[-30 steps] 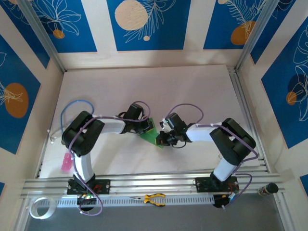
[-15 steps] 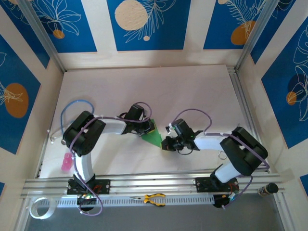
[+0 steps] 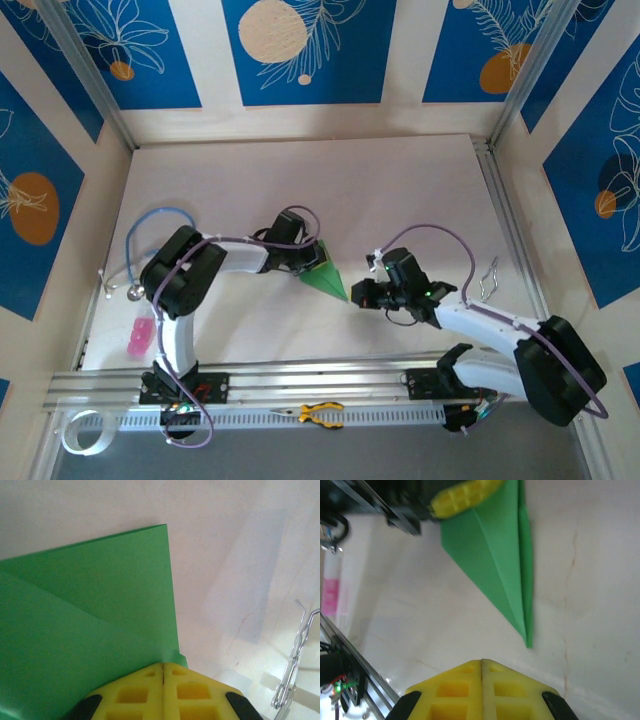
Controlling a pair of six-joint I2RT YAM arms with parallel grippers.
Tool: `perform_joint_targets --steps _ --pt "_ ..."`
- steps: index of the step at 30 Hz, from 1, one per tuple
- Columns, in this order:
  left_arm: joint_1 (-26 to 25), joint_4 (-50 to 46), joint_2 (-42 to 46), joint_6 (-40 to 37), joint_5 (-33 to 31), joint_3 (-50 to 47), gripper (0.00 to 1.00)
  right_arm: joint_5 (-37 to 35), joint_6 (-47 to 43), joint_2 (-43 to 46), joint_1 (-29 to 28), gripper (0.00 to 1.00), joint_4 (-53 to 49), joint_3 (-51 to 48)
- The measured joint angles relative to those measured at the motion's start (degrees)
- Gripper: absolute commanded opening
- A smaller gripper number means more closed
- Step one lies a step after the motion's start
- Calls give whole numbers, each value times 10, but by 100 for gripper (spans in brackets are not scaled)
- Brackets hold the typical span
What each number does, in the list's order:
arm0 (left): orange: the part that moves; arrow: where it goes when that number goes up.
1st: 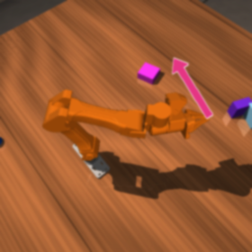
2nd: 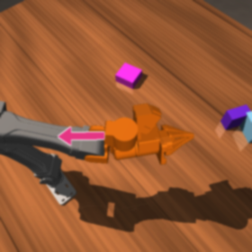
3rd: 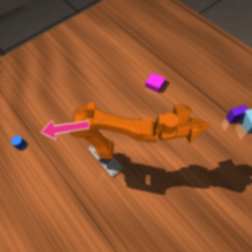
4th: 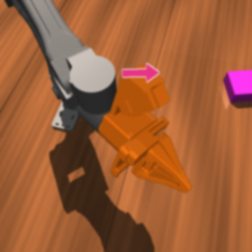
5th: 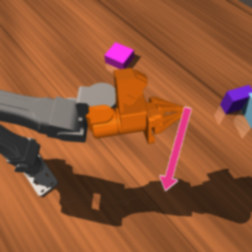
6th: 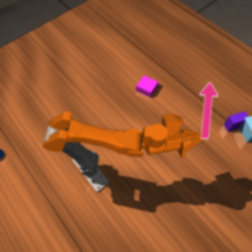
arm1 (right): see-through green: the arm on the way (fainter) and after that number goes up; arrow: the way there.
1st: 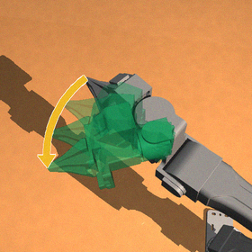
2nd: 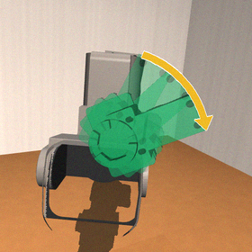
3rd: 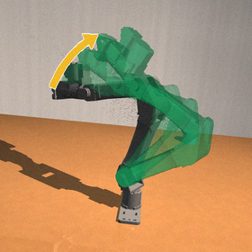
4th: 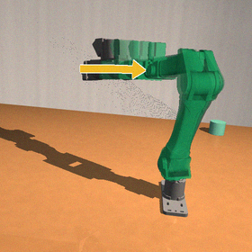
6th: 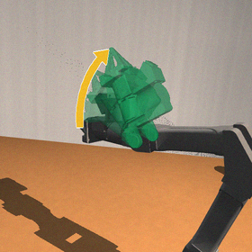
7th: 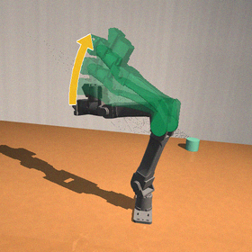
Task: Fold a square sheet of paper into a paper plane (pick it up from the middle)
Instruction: Fourth fold the wing at the center of the table.
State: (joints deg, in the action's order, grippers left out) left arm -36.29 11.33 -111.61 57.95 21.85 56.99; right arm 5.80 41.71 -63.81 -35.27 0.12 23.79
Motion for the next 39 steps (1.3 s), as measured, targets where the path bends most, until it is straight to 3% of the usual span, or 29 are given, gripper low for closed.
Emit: perform_joint_targets --steps 4,8,17,39 --pt "0 -6 -3 -2 -1 7 8 -3 9 -17 20 0 18 18" --pt "-1 -10 -3 -11 -3 9 8 9 14 -95 37 0 29 66" --pt "-2 -14 -3 -15 -4 10 8 -11 17 -215 5 0 62 114" --pt "-2 -10 -3 -12 0 10 11 -3 26 -299 13 0 113 117"
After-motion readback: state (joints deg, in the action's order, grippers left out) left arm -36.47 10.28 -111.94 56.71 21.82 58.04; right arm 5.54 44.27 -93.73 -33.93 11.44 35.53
